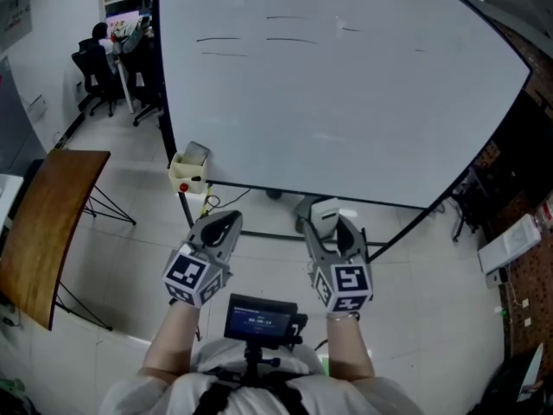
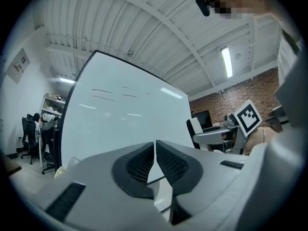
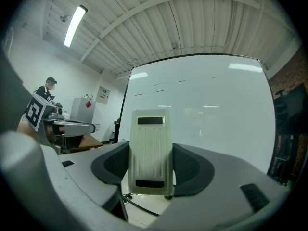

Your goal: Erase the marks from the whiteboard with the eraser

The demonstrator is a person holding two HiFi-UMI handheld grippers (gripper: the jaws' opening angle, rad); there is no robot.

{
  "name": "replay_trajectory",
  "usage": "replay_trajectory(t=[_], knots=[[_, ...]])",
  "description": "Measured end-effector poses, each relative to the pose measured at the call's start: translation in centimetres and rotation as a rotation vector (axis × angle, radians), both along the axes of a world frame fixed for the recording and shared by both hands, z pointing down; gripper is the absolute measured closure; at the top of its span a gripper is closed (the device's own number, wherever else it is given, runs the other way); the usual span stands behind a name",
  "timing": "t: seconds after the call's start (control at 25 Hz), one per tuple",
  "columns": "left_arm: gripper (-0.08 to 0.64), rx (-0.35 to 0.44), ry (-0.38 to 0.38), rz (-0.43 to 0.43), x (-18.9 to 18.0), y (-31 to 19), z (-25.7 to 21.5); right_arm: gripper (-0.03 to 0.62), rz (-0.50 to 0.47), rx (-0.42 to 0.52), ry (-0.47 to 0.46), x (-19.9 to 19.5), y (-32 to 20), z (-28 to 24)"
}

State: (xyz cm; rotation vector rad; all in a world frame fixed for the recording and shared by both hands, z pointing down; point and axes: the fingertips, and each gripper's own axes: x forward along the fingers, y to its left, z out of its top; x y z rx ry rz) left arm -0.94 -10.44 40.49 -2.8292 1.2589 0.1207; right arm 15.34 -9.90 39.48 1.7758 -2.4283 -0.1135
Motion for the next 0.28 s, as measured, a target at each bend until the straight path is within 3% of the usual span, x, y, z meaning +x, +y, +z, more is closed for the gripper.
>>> replay_trajectory(t=[0.28], knots=[[0.551, -0.009, -0.008, 0.017, 0.14, -0.85, 0.0, 0.327, -0.006, -0.004, 0.004, -0.17, -0.76, 0.05]])
